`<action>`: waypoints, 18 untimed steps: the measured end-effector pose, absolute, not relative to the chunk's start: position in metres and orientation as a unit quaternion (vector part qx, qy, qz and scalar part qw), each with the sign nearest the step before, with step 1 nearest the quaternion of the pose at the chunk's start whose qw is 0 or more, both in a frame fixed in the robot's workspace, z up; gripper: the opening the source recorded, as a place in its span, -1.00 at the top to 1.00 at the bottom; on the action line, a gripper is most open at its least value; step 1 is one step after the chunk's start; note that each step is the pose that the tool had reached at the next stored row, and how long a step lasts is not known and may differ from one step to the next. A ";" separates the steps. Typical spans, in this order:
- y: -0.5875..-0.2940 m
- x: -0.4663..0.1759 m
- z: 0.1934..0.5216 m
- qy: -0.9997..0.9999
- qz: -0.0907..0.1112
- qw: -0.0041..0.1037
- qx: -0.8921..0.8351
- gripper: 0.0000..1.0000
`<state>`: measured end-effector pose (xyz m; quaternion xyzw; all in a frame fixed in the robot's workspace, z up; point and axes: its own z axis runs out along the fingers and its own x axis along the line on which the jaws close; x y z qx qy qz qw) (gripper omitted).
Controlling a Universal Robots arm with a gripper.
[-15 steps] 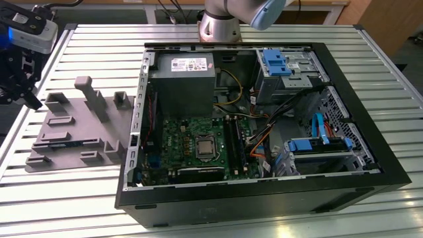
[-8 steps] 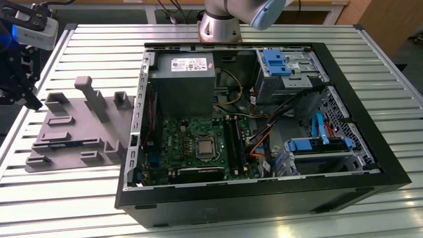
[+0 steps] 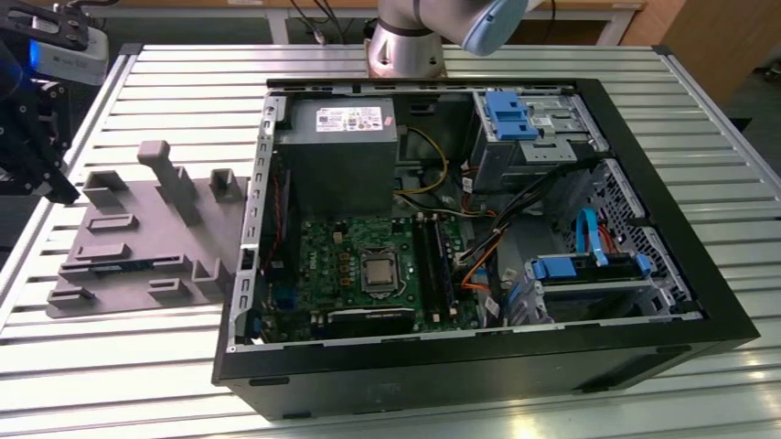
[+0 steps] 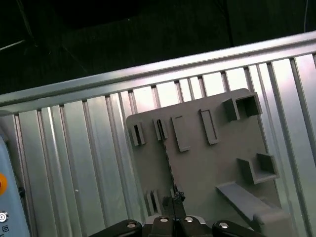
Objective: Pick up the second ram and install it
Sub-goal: 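Pick up the second ram and move it above second insertion slot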
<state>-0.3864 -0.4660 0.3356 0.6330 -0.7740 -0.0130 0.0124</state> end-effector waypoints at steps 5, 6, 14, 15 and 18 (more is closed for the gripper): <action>-0.466 -0.386 0.334 -0.745 -0.012 0.013 0.667 0.79; -0.466 -0.386 0.334 -0.739 -0.012 0.013 0.674 0.79; -0.466 -0.388 0.333 -0.715 -0.005 0.007 0.699 0.79; -0.466 -0.388 0.332 -0.715 -0.002 0.004 0.699 0.79; -0.467 -0.393 0.331 -0.715 0.004 -0.006 0.699 0.79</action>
